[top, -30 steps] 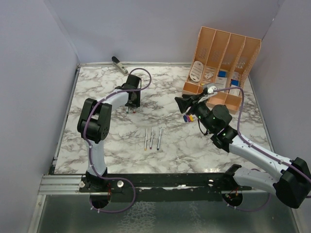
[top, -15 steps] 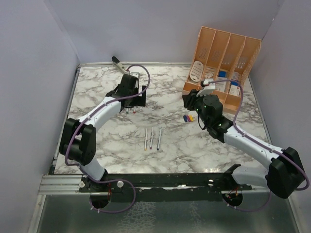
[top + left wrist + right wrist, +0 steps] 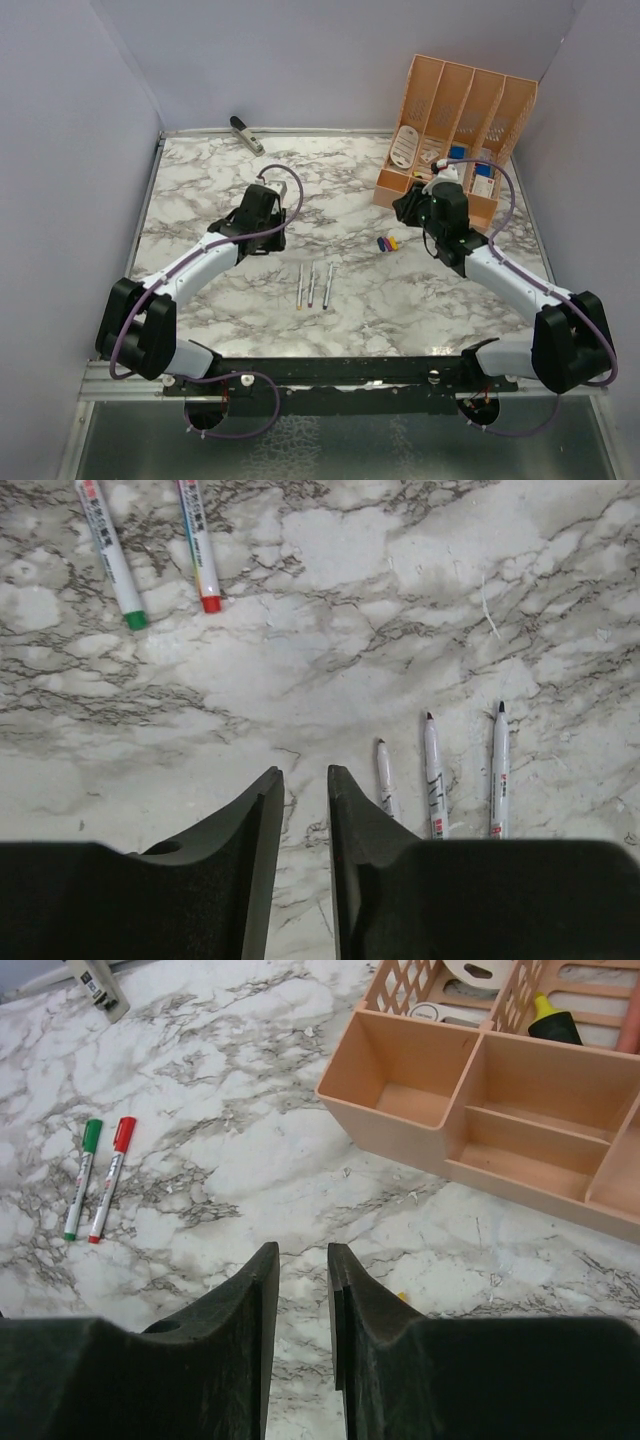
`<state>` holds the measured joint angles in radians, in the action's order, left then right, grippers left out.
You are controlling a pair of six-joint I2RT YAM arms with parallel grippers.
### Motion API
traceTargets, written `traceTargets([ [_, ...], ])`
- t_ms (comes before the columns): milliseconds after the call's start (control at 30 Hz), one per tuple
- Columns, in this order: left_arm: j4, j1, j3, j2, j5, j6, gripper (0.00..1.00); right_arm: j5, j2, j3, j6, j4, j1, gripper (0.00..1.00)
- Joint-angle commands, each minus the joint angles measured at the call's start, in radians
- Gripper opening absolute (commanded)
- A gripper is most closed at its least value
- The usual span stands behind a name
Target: Insert the pens into the pen caps
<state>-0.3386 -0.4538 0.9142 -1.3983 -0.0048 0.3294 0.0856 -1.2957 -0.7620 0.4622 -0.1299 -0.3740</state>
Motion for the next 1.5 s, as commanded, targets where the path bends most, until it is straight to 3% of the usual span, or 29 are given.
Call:
traceTargets([
  [0,-0.017,-0.078,-0.035,0.001,0.029,0.053,0.25,-0.002,0.043,0.012,-0.034,0.025,-0.002,0.25],
  [67,-0.033,-0.113,-0.035,-0.019,0.010,0.070,0.26,0.000,0.056,0.020,-0.040,0.027,-0.002,0.25],
  [233,-0.062,-0.150,-0.014,-0.064,-0.004,0.094,0.43,0.000,0.085,0.038,-0.043,0.019,-0.001,0.25],
  [333,-0.082,-0.157,0.000,-0.086,-0.002,0.102,0.49,-0.002,0.100,0.050,-0.043,0.006,-0.002,0.25],
  [1467,-0.248,-0.232,0.058,-0.244,-0.071,0.194,0.49,0.028,0.125,0.080,-0.041,0.022,-0.001,0.24],
])
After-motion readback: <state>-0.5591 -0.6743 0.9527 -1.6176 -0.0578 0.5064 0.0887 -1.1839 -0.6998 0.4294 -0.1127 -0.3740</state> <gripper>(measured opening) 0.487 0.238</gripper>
